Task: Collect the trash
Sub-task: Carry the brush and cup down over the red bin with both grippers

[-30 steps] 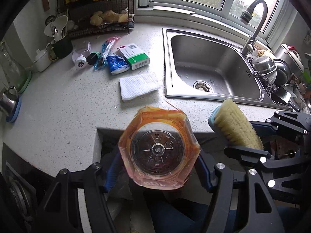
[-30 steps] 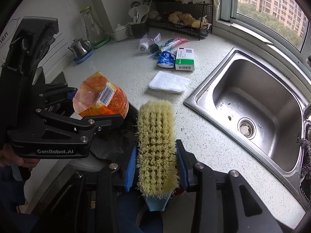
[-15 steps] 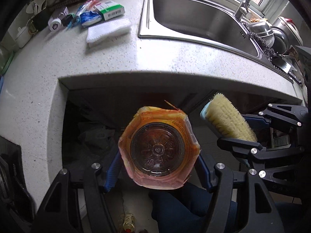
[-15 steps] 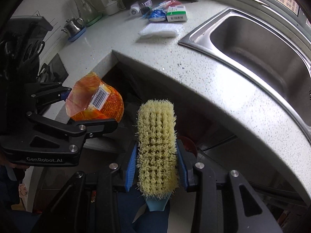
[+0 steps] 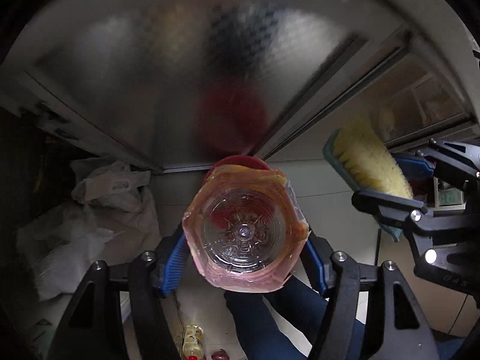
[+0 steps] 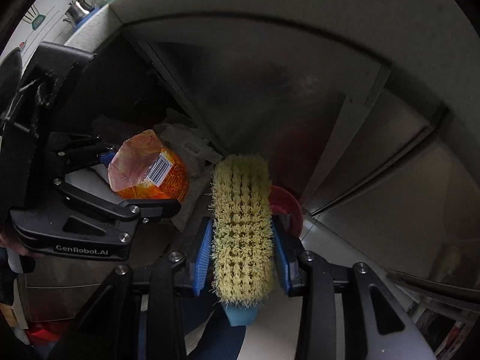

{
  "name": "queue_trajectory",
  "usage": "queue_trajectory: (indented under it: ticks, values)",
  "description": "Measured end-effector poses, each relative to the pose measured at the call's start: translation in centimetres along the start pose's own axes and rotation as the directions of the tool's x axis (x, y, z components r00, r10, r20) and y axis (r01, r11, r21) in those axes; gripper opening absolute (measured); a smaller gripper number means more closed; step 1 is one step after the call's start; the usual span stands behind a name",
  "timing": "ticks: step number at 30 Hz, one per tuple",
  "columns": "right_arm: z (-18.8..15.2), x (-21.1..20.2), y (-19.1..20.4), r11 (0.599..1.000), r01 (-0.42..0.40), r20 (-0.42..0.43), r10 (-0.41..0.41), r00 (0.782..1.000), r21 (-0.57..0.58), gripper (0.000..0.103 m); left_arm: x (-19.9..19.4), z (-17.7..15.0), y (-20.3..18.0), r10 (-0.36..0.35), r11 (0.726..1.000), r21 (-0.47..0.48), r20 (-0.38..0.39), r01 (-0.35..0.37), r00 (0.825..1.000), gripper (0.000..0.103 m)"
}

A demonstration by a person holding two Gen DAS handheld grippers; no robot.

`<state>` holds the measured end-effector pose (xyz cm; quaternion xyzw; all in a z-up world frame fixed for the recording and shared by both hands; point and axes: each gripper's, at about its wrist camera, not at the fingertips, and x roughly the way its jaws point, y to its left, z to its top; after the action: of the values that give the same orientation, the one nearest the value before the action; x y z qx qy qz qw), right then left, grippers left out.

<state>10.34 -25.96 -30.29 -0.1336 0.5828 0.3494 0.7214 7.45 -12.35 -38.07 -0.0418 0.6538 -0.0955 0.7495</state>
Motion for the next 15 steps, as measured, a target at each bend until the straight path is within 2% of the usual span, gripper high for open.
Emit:
queue_trajectory:
  ticks: [7, 11, 15]
  values:
    - [-1.4, 7.9, -2.4, 0.999, 0.037, -0.028, -0.036, 0.999, 0.034, 0.035, 8.5, 1.0, 1.8, -0.016, 1.000, -0.020, -0.024, 0.015, 1.000, 0.065]
    - [-2.4, 10.7, -3.4, 0.996, 0.042, -0.048, -0.038, 0.998, 0.075, 0.035, 11.6, 1.2, 2.2, 0.004, 1.000, -0.024, -0.030, -0.005, 1.000, 0.065]
    - [-2.0, 12.6, -3.0, 0.993, 0.047, -0.073, -0.039, 0.997, 0.110, 0.035, 13.8, 1.1, 2.6, -0.031, 0.999, -0.027, -0.057, 0.030, 0.998, 0.065]
